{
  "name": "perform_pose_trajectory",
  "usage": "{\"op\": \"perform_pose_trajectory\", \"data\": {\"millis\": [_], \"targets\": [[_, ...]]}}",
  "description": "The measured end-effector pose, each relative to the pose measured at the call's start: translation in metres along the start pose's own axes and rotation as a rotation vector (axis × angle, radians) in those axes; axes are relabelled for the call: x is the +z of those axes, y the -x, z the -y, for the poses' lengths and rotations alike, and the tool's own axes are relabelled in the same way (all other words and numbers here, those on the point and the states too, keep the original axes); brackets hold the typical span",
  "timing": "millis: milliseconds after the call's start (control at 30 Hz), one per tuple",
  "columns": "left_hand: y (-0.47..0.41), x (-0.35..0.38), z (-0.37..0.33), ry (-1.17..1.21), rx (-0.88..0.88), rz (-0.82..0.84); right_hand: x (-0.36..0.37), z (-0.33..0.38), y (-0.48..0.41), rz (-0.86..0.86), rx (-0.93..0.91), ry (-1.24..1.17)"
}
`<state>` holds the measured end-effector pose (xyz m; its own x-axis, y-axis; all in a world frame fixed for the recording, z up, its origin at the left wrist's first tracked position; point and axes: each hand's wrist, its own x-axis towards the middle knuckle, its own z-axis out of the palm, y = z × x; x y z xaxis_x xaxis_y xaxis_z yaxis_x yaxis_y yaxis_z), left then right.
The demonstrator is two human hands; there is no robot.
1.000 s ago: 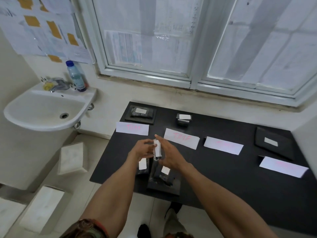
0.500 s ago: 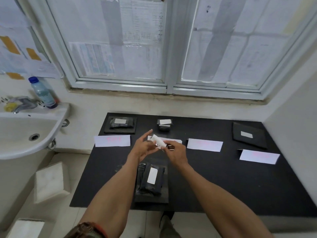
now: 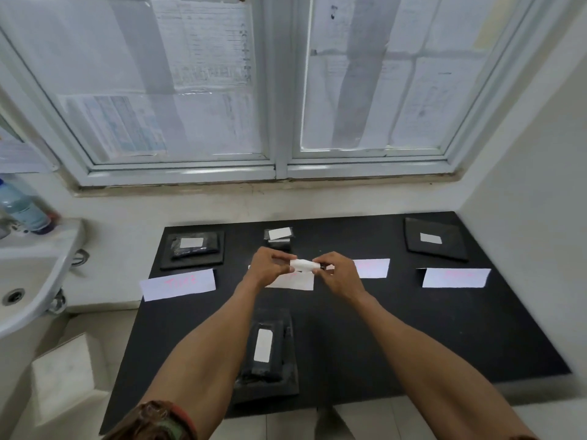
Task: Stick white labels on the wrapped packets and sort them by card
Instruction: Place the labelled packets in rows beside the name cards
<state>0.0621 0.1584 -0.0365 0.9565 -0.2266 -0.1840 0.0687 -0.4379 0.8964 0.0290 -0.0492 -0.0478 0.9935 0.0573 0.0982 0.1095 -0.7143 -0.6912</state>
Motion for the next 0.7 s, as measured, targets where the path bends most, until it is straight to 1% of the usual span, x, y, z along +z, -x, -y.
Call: {"op": "perform_pose_trajectory", "data": {"millis": [167, 233, 333, 500, 700], "targets": [[-0.056, 0.033, -0.025, -0.157, 0.015, -0.017, -0.027, -0.034, -0.042, 0.049, -0.010, 0.198], [-0.090, 0.055, -0.034, -0.215, 0.012, -0.017, -0.040, -0.060, -0.067, 0.047, 0.026, 0.234], [-0.115, 0.076, -0.041, -0.315, 0.023, 0.003, -0.050, -0.083, -0.083, 0.050, 0.055, 0.281], [-0.191, 0.125, -0.046, -0.447, -0.036, 0.047, -0.064, -0.144, -0.133, 0.113, 0.091, 0.349], [-0.254, 0.166, -0.031, -0.611, -0.119, 0.100, -0.055, -0.202, -0.181, 0.232, 0.149, 0.401]]}}
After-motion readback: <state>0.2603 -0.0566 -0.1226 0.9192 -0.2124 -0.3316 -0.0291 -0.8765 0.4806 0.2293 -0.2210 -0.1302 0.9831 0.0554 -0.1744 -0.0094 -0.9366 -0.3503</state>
